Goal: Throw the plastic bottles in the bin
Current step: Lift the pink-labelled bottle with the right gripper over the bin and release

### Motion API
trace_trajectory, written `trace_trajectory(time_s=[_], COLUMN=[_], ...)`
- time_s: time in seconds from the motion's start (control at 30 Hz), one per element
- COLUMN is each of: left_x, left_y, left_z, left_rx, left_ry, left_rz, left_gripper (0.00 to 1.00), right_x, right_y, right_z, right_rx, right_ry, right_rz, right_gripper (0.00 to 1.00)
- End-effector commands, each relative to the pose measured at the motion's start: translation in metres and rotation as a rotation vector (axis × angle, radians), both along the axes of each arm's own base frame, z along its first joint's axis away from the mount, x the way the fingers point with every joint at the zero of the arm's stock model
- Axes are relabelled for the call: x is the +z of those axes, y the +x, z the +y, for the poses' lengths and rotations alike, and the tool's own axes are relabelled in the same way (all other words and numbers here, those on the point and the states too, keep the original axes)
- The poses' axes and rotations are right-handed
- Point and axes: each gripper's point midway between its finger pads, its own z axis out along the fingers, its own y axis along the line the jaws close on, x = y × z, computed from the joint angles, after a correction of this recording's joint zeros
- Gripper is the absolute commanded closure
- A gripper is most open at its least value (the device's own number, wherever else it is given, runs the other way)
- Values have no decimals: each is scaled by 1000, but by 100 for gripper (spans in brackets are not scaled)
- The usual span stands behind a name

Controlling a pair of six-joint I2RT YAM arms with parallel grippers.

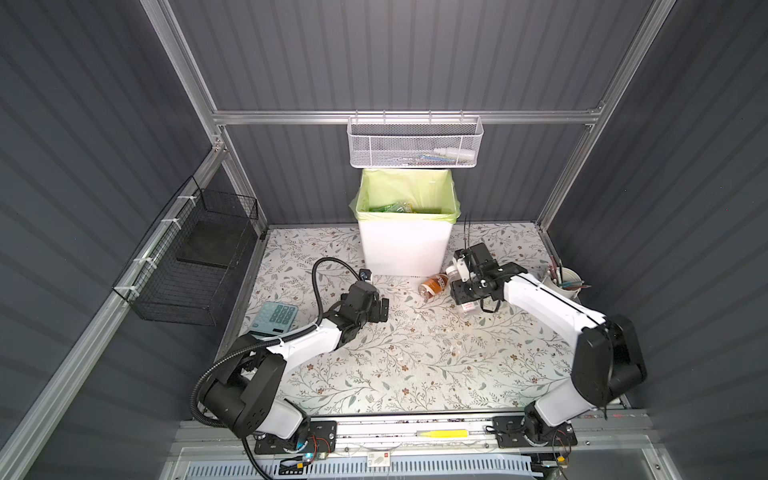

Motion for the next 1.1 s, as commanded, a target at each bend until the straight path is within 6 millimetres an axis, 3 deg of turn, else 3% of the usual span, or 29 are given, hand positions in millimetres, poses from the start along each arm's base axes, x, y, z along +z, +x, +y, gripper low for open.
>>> trace_trajectory(time_s=[0.0,0.1,0.17,0.23,0.33,0.4,0.47,0.53,0.6,0.73,0.8,0.87,0.93,1.07], left_x=[-1,0,0,0,0,0,0,1,2,2,4,4,2,-2], left_y=[3,6,7,8,10,10,10,10,10,10,10,8,5,3], left_z=[2,1,0,-2,-5,-7,-8,-10,-13,-18,-19,-18,-16,-14], left_rx=[25,26,28,26,17,12,9,2,-8,-24,-26,-28,-25,-17], left_ry=[14,20,22,18,6,-1,-7,-14,-22,-40,-48,-52,-50,-53], left_rz=[3,-4,-5,-4,0,2,3,3,3,5,5,6,9,17], left_gripper=[0,0,0,0,0,0,0,0,0,0,0,0,0,0], right_x=[81,188,272,342,416,443,450,439,416,343,322,328,346,383], right_y=[10,10,2,-10,-22,-22,-6,19,53,118,140,152,147,116], right_z=[1,-7,-14,-17,-19,-11,5,25,47,100,106,96,87,61], right_rx=[29,38,35,35,35,57,93,124,138,211,182,115,87,27], right_ry=[49,91,138,200,300,369,429,462,489,520,468,425,422,433], right_rz=[-240,-534,-752,-943,-1154,-1209,-1197,-1136,-1040,-757,-688,-711,-759,-899], right_gripper=[44,44,42,41,39,37,37,36,35,29,19,2,1,1])
